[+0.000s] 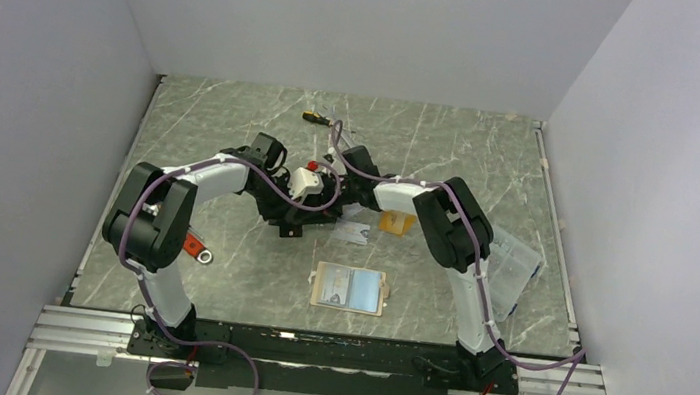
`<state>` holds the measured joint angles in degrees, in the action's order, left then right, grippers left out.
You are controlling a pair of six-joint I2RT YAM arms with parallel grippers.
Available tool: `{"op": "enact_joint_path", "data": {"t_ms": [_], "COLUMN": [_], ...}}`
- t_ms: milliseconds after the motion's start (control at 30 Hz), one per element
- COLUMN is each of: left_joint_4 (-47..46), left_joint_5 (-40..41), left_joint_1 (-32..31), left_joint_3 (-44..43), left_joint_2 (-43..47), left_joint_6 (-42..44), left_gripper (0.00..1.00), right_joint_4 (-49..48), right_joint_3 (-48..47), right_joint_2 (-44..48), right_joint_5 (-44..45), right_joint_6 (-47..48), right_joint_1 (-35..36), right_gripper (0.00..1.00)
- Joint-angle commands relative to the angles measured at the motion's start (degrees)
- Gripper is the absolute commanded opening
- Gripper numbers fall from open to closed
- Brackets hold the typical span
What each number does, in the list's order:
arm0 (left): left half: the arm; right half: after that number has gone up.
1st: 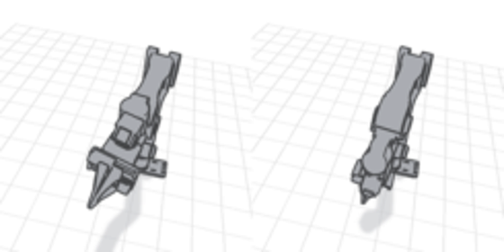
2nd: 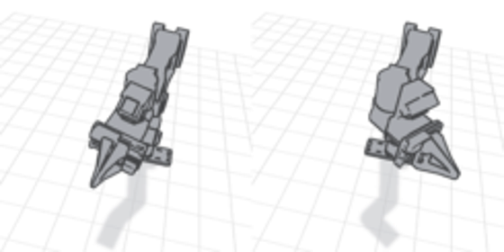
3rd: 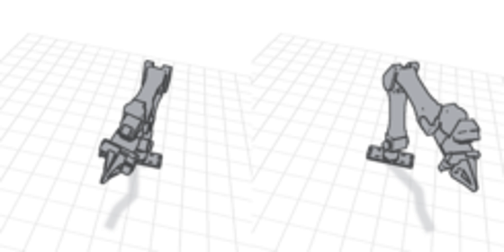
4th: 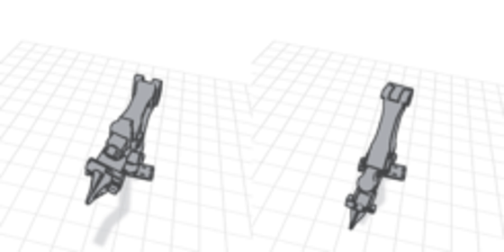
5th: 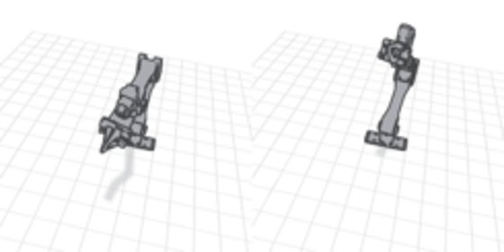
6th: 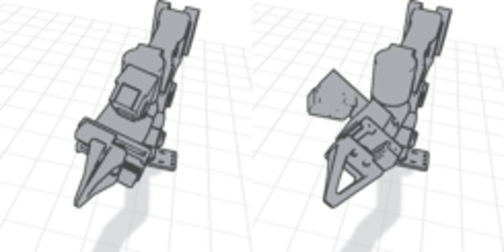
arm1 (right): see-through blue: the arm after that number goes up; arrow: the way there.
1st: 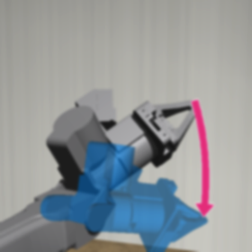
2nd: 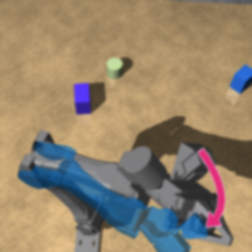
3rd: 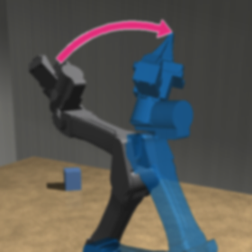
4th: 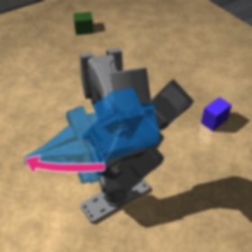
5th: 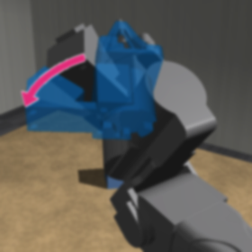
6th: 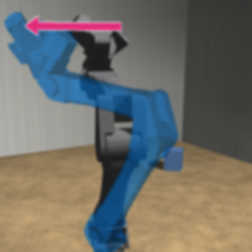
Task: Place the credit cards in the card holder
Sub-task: Pick up the credit card from the center of the board.
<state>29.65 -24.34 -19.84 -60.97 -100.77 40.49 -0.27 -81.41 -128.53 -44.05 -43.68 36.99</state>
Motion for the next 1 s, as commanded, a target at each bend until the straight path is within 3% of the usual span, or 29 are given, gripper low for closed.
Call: {"op": "enact_joint_path", "data": {"t_ms": [0,167,400,567,700,967], "left_joint_4": [2.15,2.13,2.08,4.99,7.89,5.96], "left_joint_5": [-3.75,-4.75,-6.69,-12.51,-15.56,-10.85], "left_joint_1": [-0.47,-0.47,0.28,3.73,7.28,9.56], "left_joint_3": [1.8,2.1,2.32,-1.26,-4.07,-2.29], "left_joint_2": [-2.08,-1.64,-1.11,0.99,4.06,5.43], "left_joint_6": [0.43,0.33,-0.01,-1.63,-1.93,0.11], "left_gripper": [0.0,0.0,0.0,0.0,0.0,0.0], "right_joint_4": [-11.38,-25.89,-34.38,-27.86,-12.21,-1.99], "right_joint_3": [3.32,5.27,5.27,6.08,4.11,3.98], "right_joint_2": [-2.43,-2.78,-2.81,-1.27,1.19,3.01], "right_joint_5": [-2.08,-6.65,-8.76,-6.97,-0.97,2.87], "right_joint_6": [-5.53,-14.93,-21.4,-17.01,-6.27,0.81], "right_joint_1": [0.89,0.41,0.4,0.08,-0.01,0.03], "right_gripper": [0.4,0.4,0.39,0.38,0.38,0.37]}}
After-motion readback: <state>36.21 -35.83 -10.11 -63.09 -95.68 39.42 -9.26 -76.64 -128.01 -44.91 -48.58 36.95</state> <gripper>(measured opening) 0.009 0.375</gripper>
